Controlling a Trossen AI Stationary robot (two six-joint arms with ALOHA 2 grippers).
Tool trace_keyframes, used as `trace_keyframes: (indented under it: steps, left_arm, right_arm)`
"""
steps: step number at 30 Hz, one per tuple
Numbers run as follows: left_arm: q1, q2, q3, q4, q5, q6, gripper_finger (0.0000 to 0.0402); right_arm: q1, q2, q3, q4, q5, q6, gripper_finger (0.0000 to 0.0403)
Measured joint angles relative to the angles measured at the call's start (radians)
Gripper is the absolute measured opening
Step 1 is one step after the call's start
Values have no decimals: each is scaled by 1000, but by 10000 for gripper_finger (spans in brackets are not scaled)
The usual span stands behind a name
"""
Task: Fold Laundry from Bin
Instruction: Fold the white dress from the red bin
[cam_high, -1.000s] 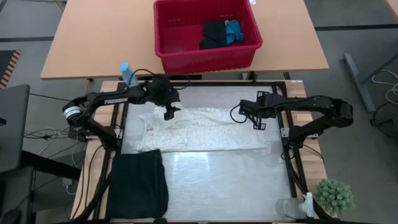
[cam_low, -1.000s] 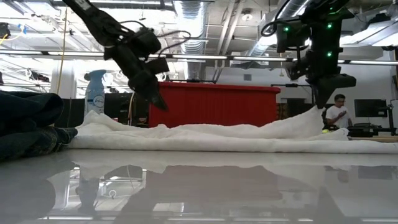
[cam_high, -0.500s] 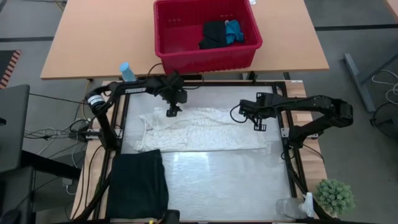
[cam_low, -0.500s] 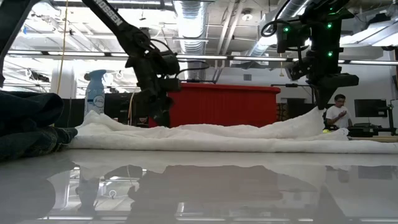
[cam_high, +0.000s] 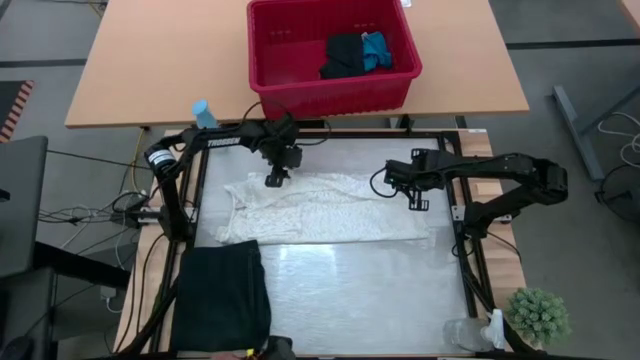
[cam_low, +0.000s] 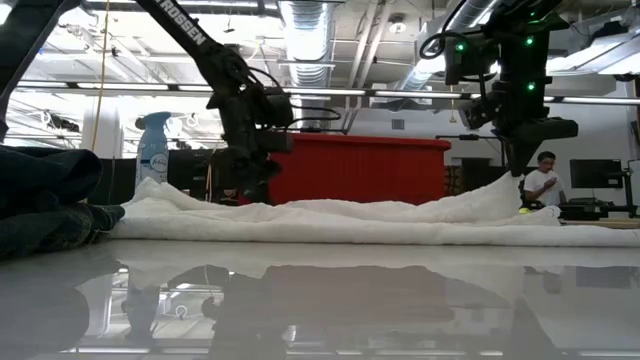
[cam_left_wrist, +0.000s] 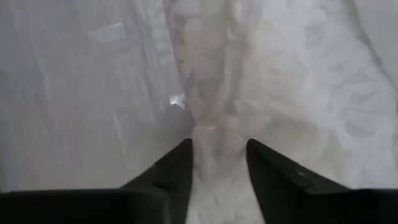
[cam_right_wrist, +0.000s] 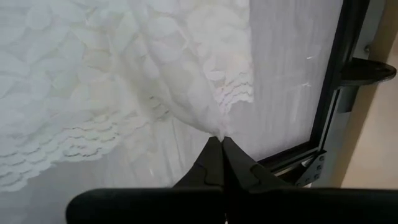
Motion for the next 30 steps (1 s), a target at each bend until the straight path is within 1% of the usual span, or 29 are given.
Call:
trace_keyframes:
  steps: [2,6,7,11,15,20,24,26,30]
  left_arm:
    - [0,12,0,1,-2,1,105]
    - [-3,17,0,11,-38,-11,22]
    - [-3,17,1,7,-45,-22,12]
    - [-7,18,54,-88,-60,-73,3]
    - [-21,18,137,-219,-59,-125,1]
    - [-52,18,228,-355,-77,-151,0]
    - [-78,17,293,-424,-87,-166,0]
    - [-91,17,321,-459,-70,-193,0]
    - [-128,17,352,-529,5,-228,0]
  right_arm:
    - [0,0,0,0,0,-1,13]
    - [-5,0,0,0,2,-4,13]
    - [-9,0,0,0,2,-2,13]
    - [-29,0,0,1,7,5,13]
    - [-46,0,0,0,13,15,13]
    - [-61,0,0,-10,124,66,13]
    - [-83,0,0,-15,142,78,13]
    - [-90,0,0,-21,142,78,13]
    - [-92,0,0,-23,124,40,13]
